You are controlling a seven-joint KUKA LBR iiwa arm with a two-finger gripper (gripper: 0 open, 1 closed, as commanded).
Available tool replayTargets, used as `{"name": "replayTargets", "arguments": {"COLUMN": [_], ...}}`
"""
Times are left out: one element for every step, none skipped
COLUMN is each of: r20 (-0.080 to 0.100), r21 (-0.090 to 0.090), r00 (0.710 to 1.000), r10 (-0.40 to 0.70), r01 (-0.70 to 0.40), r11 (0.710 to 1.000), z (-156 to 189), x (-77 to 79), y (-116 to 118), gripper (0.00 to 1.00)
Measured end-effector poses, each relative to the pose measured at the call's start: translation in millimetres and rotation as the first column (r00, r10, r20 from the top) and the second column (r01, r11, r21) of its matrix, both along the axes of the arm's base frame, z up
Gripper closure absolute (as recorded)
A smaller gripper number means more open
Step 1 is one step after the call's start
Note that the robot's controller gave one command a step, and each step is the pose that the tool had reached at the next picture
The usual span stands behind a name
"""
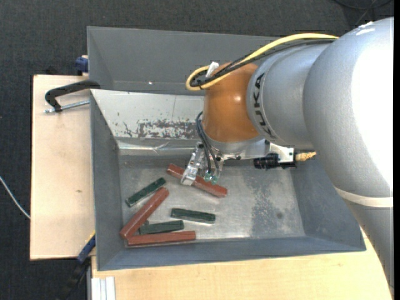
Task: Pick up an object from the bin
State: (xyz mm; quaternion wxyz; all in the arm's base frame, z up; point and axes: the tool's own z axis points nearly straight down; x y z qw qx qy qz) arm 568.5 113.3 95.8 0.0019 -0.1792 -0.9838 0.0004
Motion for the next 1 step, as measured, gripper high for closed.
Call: {"name": "replayTargets", "arguments": {"r20": [0.004], "r21": [0.001], "r00": [1.0], "r10": [0.001], "r01": [-0.001], "r11": [1.0], "z": [23.2], "x": [0.7], "y": [0.6], "gripper": [1.0]}}
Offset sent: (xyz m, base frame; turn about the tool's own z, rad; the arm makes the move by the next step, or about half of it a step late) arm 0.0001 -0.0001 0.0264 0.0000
